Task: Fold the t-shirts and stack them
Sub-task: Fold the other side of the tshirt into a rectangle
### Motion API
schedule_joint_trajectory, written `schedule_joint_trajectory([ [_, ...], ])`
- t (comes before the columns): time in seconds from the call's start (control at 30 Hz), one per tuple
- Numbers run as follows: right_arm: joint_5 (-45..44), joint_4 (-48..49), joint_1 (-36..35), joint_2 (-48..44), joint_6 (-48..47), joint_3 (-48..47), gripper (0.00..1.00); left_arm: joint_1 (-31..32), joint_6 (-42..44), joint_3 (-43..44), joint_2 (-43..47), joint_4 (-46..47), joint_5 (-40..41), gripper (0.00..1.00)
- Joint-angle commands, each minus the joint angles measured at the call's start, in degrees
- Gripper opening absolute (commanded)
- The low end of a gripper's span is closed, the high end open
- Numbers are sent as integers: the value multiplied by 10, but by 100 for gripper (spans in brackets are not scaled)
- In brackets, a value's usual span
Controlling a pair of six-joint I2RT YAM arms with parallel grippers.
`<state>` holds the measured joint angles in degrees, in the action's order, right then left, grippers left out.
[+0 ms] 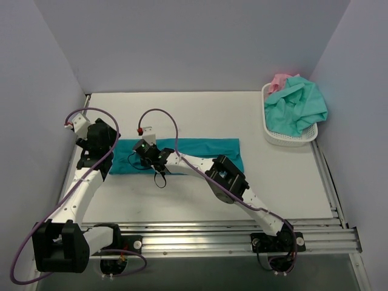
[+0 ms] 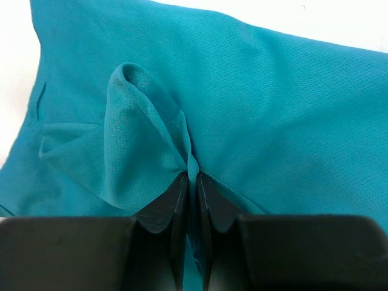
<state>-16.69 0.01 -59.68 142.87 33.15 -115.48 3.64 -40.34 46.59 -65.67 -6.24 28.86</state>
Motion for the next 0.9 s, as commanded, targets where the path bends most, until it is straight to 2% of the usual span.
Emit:
schedule_joint_trajectory([
  [0.0, -16, -5, -13, -73, -1, 29, 7, -3, -6, 1, 15, 18, 0, 78],
  [0.57, -50, -11, -43, -123, -5, 99, 8, -3, -6, 1, 15, 18, 0, 78],
  [0.87, -85, -12, -54, -159, 0, 166, 8, -4, -6, 1, 6, 27, -4, 78],
])
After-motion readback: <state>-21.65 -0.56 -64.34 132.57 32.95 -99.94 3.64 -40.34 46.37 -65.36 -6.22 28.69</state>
